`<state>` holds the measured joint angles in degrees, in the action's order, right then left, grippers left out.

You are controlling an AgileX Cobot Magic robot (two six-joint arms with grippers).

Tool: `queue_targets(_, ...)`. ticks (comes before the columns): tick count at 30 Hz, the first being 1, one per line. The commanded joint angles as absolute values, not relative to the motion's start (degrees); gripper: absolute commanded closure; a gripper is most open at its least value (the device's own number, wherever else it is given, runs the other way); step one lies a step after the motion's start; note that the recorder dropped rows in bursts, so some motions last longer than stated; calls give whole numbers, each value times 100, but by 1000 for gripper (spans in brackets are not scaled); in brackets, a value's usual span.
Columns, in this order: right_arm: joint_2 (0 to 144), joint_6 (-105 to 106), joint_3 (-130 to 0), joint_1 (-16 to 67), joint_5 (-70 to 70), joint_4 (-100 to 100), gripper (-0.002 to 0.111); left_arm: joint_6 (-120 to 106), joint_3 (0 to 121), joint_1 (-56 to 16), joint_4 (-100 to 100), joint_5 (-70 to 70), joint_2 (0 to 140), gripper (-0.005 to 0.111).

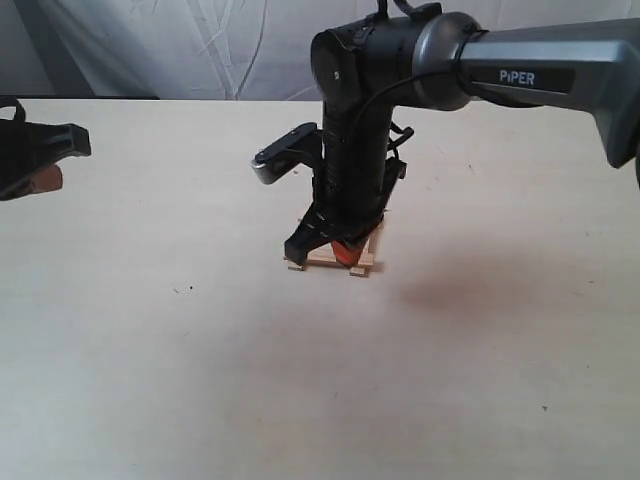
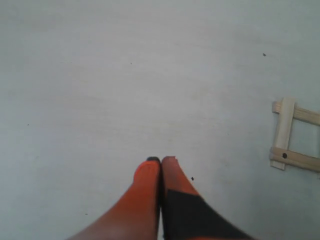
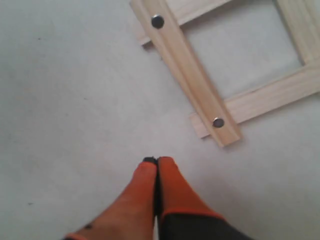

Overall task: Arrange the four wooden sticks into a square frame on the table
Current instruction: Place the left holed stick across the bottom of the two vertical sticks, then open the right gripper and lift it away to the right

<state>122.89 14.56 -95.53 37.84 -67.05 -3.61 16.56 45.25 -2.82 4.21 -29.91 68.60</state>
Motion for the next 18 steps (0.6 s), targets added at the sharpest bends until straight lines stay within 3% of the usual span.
queue_targets(1,12074,817,-9570,3755,-6996,-460,109,1123,4498,-570,563,-2969,6806,107)
queue_targets(9,11343,485,-8986,3044,-6862,-1099,109,378,4498,-862,537,-3032,6806,107)
queue_targets(18,9715,485,-7408,1977,-5749,-1095,109,388,4498,-860,576,-3021,6806,107)
